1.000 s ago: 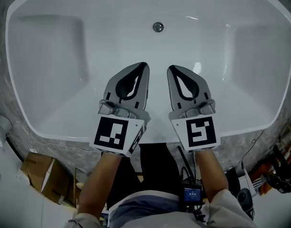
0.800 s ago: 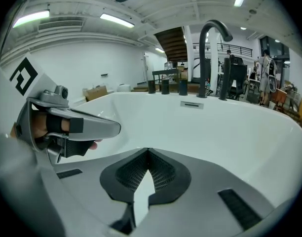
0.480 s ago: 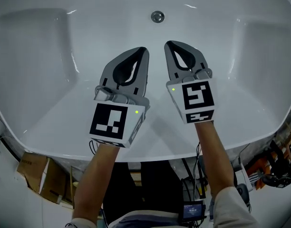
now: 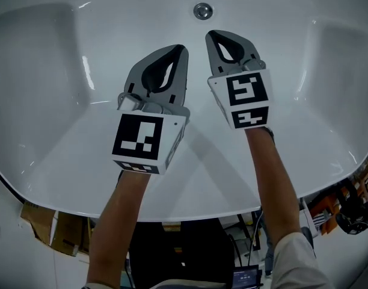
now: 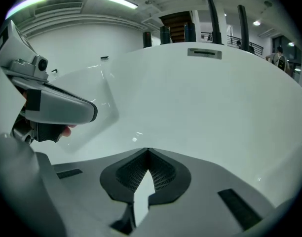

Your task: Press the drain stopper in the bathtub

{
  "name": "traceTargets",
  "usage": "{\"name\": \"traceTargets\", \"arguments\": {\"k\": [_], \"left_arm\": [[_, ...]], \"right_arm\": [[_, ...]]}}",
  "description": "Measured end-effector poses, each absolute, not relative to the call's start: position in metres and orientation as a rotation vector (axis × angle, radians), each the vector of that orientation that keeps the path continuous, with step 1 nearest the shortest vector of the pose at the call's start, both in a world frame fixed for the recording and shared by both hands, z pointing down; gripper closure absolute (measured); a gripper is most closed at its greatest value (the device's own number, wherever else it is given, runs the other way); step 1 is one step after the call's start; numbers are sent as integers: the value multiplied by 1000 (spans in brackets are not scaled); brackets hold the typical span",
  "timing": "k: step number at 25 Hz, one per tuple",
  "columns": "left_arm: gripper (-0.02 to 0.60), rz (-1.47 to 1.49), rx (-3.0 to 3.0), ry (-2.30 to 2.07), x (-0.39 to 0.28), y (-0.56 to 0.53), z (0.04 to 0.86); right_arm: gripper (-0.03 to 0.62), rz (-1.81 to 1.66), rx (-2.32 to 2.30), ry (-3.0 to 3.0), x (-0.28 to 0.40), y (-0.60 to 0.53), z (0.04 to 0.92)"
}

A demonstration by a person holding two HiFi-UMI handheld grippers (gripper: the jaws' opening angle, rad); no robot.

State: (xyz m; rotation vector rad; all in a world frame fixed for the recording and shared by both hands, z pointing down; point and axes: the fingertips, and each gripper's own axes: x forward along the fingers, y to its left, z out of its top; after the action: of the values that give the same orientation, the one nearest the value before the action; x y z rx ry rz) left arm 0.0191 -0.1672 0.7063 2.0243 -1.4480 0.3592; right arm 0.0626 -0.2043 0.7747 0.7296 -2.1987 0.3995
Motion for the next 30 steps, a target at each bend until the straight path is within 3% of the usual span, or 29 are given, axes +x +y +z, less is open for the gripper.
{"name": "traceTargets", "arguments": {"k": [16, 30], "left_arm": [[575, 462, 2003, -1405, 5, -181, 808], [575, 431, 2058, -1384, 8, -178, 799]], "right_arm": [[579, 336, 635, -2054, 48, -241, 928], [580, 293, 660, -1929, 71, -279, 999]]}}
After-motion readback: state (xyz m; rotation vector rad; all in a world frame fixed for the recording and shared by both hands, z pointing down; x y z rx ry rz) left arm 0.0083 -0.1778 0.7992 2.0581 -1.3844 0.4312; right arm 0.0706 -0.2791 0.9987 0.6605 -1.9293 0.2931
